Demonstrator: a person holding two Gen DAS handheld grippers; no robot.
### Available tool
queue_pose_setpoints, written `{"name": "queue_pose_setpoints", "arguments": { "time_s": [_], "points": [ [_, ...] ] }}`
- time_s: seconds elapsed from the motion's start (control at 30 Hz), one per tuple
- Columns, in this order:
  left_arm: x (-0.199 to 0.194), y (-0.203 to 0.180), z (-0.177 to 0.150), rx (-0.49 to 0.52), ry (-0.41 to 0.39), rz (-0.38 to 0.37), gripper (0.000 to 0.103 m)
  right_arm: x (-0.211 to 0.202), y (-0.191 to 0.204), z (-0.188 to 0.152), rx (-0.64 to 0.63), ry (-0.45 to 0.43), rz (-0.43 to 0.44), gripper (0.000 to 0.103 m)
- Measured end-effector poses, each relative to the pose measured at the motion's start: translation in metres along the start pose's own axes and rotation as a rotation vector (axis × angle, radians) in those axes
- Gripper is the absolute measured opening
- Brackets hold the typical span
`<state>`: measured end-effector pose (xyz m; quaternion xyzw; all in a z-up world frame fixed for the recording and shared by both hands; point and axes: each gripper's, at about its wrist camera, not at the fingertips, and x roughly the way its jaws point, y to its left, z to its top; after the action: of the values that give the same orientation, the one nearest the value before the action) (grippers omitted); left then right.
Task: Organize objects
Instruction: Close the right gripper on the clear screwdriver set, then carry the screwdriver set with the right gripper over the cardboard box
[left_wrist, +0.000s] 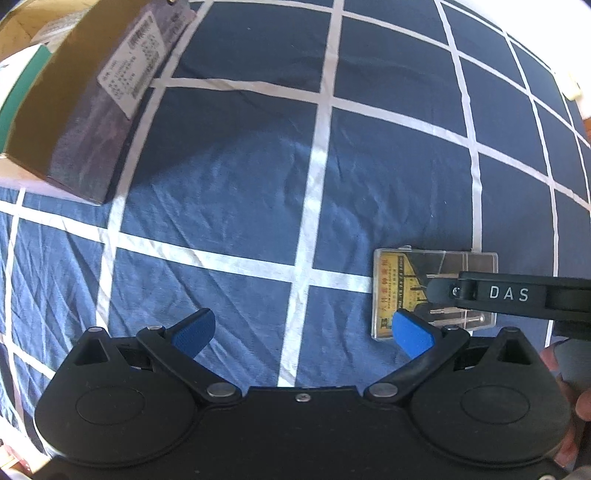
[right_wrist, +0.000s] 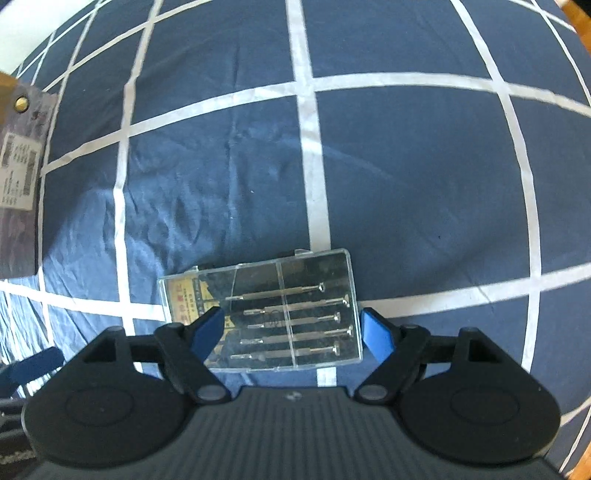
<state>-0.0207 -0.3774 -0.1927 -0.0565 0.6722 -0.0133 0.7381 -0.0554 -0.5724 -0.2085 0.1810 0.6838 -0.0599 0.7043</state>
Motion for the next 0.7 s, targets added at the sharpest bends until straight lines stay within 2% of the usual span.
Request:
{"name": "queue_pose_setpoints", "arguments": {
  "time_s": [0.17,0.23,0.47,0.63,0.7],
  "points": [
    [0.011,-0.009,-0.002,0.009,0.027,-0.005,0.103,-0.003,0.002,-0.003,-0.051,-0.027,0.009,0.079],
    [0.015,-0.013,-0.001,0.009,0.032,-0.007,0.103,-0.003,0.006,0.009,-0.075,-0.033,0.008,0.079],
    [0.026,-0.035,0.002,0.019,0.054,-0.014,0.101,0.001,0.009,0.011,-0.098,-0.030,0.018,0.079],
    [0.033,-0.047,0.004,0.021,0.069,-0.027,0.089,0.000,0.006,0.013,-0.099,-0.020,0.031,0.079],
    [0.035,-0.051,0.004,0.023,0.073,-0.028,0.084,0.003,0.009,0.012,-0.108,-0.022,0.028,0.076]
  ]
}}
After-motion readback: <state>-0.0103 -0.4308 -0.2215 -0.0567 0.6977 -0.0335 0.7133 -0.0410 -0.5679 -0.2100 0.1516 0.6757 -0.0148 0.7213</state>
